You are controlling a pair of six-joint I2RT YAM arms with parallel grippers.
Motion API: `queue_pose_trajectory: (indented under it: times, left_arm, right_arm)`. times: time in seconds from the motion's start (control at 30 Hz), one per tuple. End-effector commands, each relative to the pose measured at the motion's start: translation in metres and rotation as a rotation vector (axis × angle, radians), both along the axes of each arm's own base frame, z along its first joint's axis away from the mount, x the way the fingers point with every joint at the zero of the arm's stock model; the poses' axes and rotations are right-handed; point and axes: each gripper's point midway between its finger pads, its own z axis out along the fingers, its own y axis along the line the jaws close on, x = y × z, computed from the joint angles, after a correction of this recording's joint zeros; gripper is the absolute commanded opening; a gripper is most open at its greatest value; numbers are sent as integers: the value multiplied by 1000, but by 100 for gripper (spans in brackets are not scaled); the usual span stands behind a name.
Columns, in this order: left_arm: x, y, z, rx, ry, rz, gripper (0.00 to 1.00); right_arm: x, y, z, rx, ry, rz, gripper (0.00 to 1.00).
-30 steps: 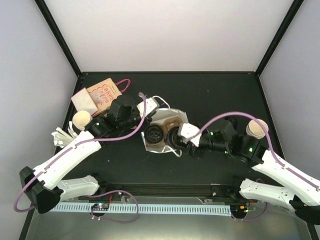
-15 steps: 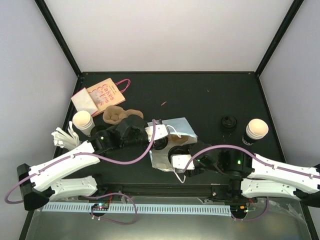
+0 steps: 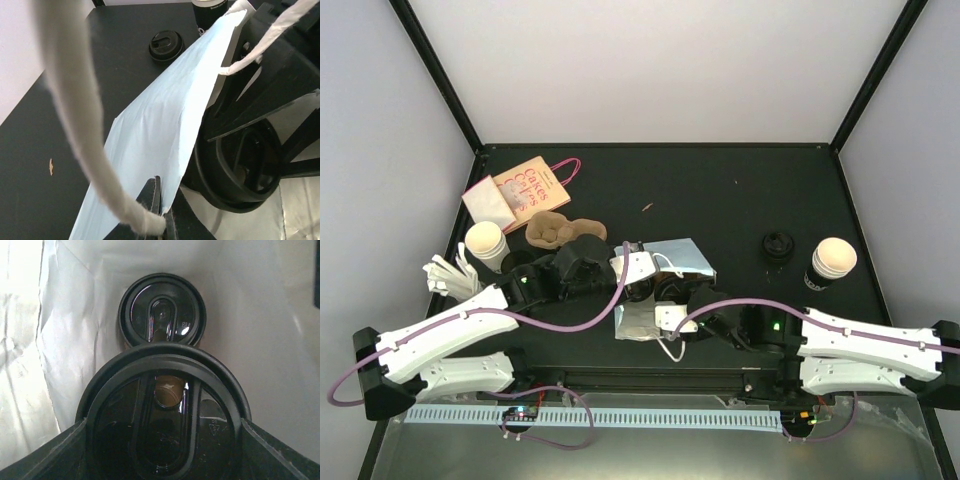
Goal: Pack the takeout coffee
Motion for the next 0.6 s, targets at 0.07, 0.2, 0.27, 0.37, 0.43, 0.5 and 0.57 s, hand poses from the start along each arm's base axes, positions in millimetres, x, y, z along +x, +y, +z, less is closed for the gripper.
queue_pose_trajectory:
  times: [0.07, 0.2, 0.27, 0.37, 0.43, 0.5, 0.57]
  left_arm:
    - [-16, -12, 1, -60, 66, -51, 2]
    - [-23, -16, 1, -72, 93, -78, 1]
    - [-26, -18, 3, -83, 102, -92, 2]
    - [-27, -21, 6, -98, 105, -87, 2]
    - [-27, -22, 6, -94, 105, -83, 2]
    - [-26, -23, 5, -91, 107, -70, 1]
    - [-26, -24, 4, -91, 116, -61, 2]
  right_arm:
    - [21, -10, -20, -76, -106, -108, 1]
    - [28, -11, -21, -23, -137, -155, 1]
    - [30, -10, -19, 18, -147, -172, 1]
    - [32, -6, -24, 22, -138, -191, 1]
    - [31, -2, -29, 19, -115, -190, 1]
    - [30, 1, -29, 22, -98, -190, 1]
    - [31, 3, -27, 25, -88, -203, 1]
